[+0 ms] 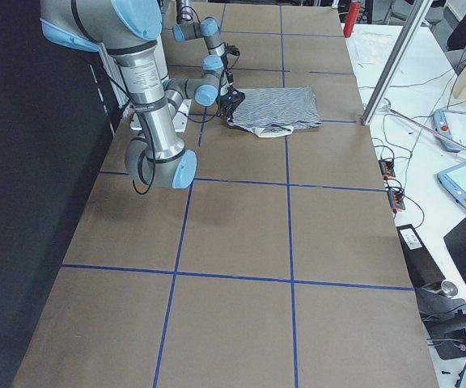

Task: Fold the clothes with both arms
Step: 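Lower the left gripper to the polo's near corner beside the right gripper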

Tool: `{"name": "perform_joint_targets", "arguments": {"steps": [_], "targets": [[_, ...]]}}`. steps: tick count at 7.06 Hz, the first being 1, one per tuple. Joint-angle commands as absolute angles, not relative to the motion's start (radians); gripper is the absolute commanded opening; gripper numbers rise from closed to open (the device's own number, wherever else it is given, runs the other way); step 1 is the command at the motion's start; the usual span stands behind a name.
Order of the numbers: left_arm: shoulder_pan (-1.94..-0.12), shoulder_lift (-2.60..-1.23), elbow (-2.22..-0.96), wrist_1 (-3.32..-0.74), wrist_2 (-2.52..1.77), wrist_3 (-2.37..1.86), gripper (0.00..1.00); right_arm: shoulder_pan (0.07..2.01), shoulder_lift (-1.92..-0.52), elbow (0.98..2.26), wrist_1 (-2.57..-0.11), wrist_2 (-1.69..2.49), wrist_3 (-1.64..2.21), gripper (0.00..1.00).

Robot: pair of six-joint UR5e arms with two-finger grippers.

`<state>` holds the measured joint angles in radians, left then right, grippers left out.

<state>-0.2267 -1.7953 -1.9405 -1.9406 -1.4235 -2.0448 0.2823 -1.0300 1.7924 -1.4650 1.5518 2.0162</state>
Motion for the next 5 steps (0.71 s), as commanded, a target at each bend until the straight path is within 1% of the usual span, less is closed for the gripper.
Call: {"name": "perform_joint_targets", "arguments": {"steps": [1, 2, 3, 5], "targets": [[-0.215, -1.798, -1.934, -1.940, -1.424, -2.045, 0.43, 0.282, -1.031, 1.793, -1.465, 1.552, 2.016, 0.00], [-0.215, -1.798, -1.934, -1.940, -1.424, -2.045, 0.36, 0.282, -1.031, 1.792, -1.465, 1.552, 2.016, 0.00], [-0.216, -1.798, -1.936, -1.940, -1.427, -2.045, 0.01, 0.282, -1.031, 1.792, -1.465, 1.552, 2.014, 0.00], [-0.218, -1.795, -1.951, -1.940, -1.427, -2.043, 0.00, 0.282, -1.029, 1.792, -1.465, 1.554, 2.014, 0.00]]}}
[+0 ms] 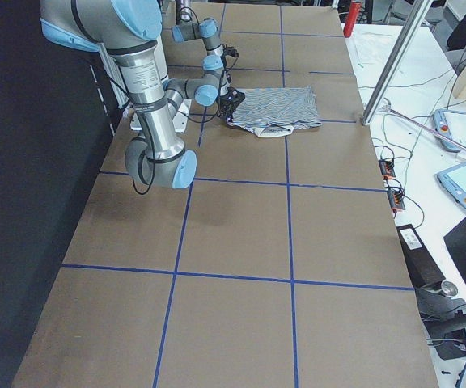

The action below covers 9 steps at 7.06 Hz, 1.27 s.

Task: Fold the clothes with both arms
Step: 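Lower the left gripper to the polo's near corner beside the right gripper, then grasp the near edge with both grippers and fold it away from the robot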

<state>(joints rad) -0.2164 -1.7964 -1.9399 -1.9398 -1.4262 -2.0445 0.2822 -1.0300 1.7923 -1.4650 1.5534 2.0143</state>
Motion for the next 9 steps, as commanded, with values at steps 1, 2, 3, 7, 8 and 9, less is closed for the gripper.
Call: {"name": "perform_joint_targets", "arguments": {"steps": [1, 2, 3, 7, 8, 9], "targets": [[-0.221, -1.793, -1.976, -1.939, -1.427, -2.043, 0.00, 0.282, -1.031, 1.798, -1.465, 1.554, 2.014, 0.00], [-0.227, -1.781, -2.020, -1.939, -1.430, -2.043, 0.00, 0.285, -1.034, 1.813, -1.465, 1.554, 2.014, 0.00], [-0.221, -1.767, -2.090, -1.883, -1.434, -2.045, 0.00, 0.281, -1.061, 1.848, -1.466, 1.552, 2.017, 0.00], [-0.216, -1.782, -2.178, -1.850, -1.540, -2.071, 0.00, 0.091, -1.170, 2.259, -1.827, 1.499, 2.152, 0.00], [-0.216, -1.782, -2.209, -1.848, -1.542, -2.071, 0.00, 0.086, -1.161, 2.293, -1.885, 1.497, 2.155, 0.00], [-0.216, -1.790, -2.229, -1.848, -1.543, -2.071, 0.00, 0.109, -1.160, 2.287, -1.885, 1.502, 2.149, 0.00]]}}
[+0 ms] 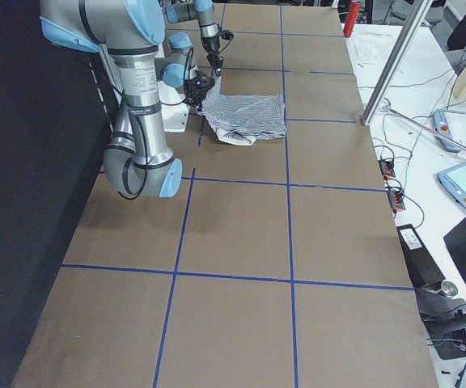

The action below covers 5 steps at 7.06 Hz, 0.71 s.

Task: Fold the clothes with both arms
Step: 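Grasp the near edge with both grippers and fold it away from the robot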

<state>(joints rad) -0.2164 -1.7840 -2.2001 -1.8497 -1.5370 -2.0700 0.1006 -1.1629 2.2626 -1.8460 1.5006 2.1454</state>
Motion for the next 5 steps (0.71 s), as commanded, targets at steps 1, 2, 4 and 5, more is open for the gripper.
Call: {"name": "perform_joint_targets", "arguments": {"steps": [1, 2, 4, 5], "targets": [[-0.231, -1.840, -2.229, -1.847, -1.542, -2.068, 0.00, 0.174, -1.143, 2.280, -1.882, 1.512, 2.129, 0.00], [-0.292, -1.862, -2.221, -1.823, -1.543, -2.050, 0.00, 0.248, -1.099, 2.237, -1.878, 1.534, 2.055, 0.00], [-0.371, -1.952, -2.165, -1.747, -1.543, -1.975, 0.00, 0.418, -0.993, 2.096, -1.870, 1.659, 1.947, 0.00], [-0.405, -1.988, -2.105, -1.749, -1.543, -1.935, 0.00, 0.469, -0.965, 2.019, -1.817, 1.681, 1.913, 0.00]]}}
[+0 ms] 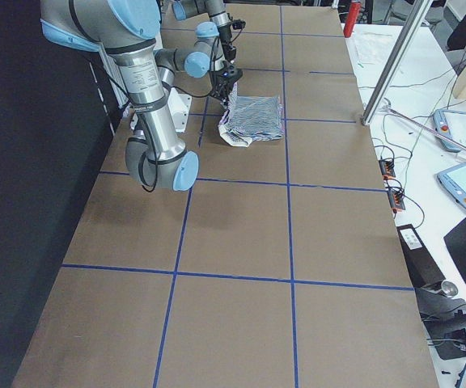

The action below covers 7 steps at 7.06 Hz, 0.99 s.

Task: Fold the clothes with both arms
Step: 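Lay the folded edge down and open both grippers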

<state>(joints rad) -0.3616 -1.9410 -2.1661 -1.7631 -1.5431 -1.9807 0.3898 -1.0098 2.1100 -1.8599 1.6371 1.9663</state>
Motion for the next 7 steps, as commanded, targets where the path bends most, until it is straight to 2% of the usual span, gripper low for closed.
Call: {"name": "perform_joint_targets", "arguments": {"steps": [1, 3, 4, 5, 6, 7], "targets": [[-0.441, -2.020, -2.058, -1.750, -1.543, -1.892, 0.00, 0.518, -0.944, 1.928, -1.733, 1.709, 1.911, 0.00], [-0.489, -2.064, -1.958, -1.766, -1.542, -1.850, 0.00, 0.563, -0.878, 1.798, -1.694, 1.746, 1.885, 0.00], [-0.518, -2.097, -1.847, -1.814, -1.540, -1.804, 0.00, 0.578, -0.855, 1.723, -1.687, 1.750, 1.852, 0.00], [-0.569, -2.123, -1.704, -1.933, -1.540, -1.752, 0.00, 0.622, -0.823, 1.588, -1.564, 1.782, 1.797, 0.03], [-0.590, -2.149, -1.586, -1.998, -1.537, -1.655, 0.32, 0.661, -0.755, 1.355, -1.392, 1.813, 1.699, 0.99], [-0.630, -2.157, -1.582, -2.005, -1.542, -1.619, 0.49, 0.711, -0.709, 1.262, -1.346, 1.830, 1.581, 1.00]]}}
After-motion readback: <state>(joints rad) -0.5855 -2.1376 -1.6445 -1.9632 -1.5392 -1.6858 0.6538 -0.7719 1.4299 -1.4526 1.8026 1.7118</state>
